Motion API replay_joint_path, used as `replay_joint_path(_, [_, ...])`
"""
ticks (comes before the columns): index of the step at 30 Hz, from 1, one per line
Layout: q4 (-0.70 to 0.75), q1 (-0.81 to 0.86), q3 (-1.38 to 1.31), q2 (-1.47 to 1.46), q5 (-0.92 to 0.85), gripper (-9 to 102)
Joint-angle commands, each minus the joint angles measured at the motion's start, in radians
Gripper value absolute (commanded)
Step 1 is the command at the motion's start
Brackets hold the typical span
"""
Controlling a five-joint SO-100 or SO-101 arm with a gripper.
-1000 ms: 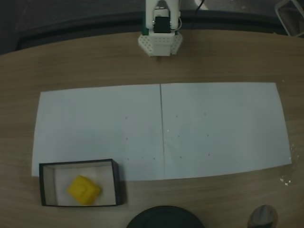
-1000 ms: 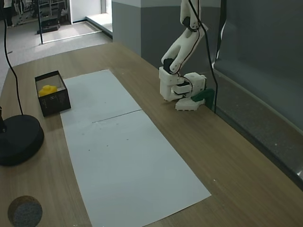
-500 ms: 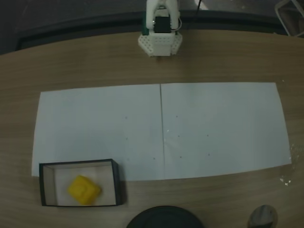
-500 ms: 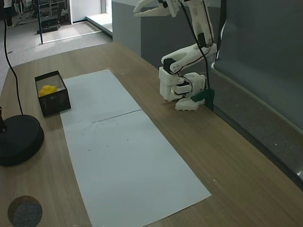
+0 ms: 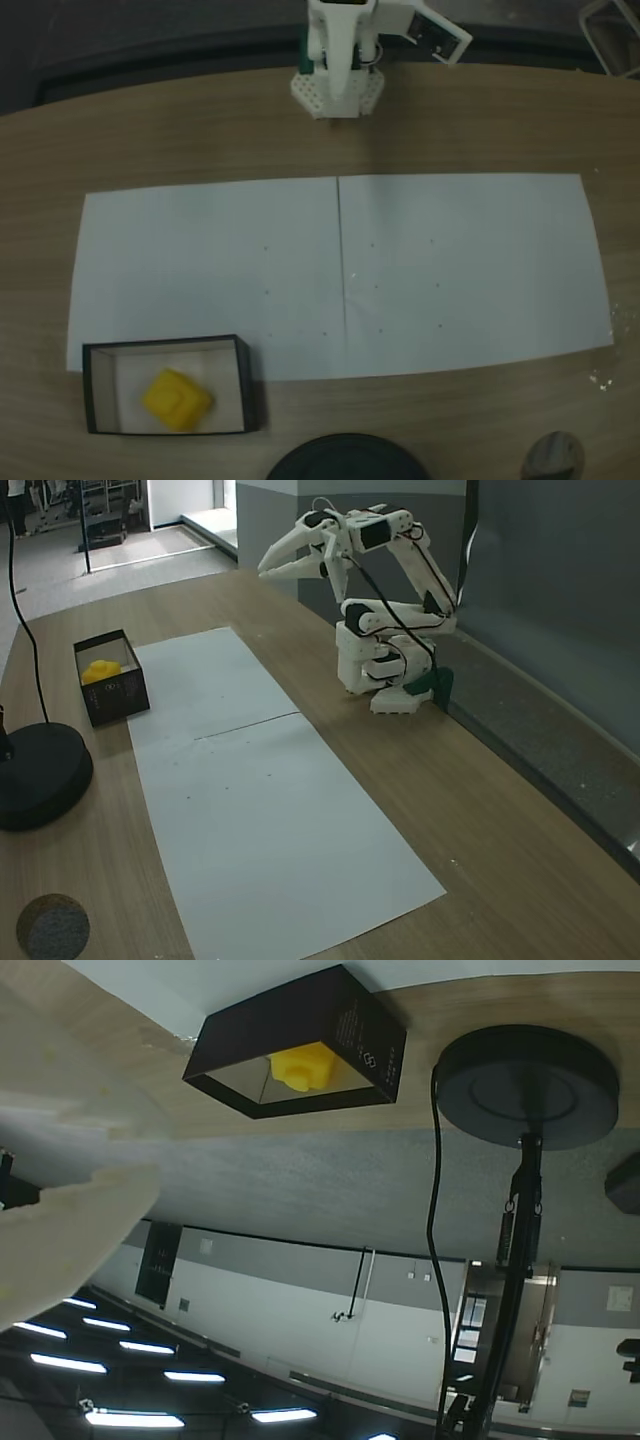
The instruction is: Grab a yellow square and put it in the box.
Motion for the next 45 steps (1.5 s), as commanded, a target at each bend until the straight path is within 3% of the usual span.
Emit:
replay_joint_path(1, [-0.029, 0.003, 0.044, 0.055, -0.002, 0])
replay_joint_path(24, [-0.098, -0.041, 0.627, 0.095, 0.063, 0])
replay_joint_path(30, [0.115, -0.081, 0.583, 0.095, 0.064, 0])
replay_joint_path(45, [0.118, -0.092, 0.581, 0.095, 0.077, 0])
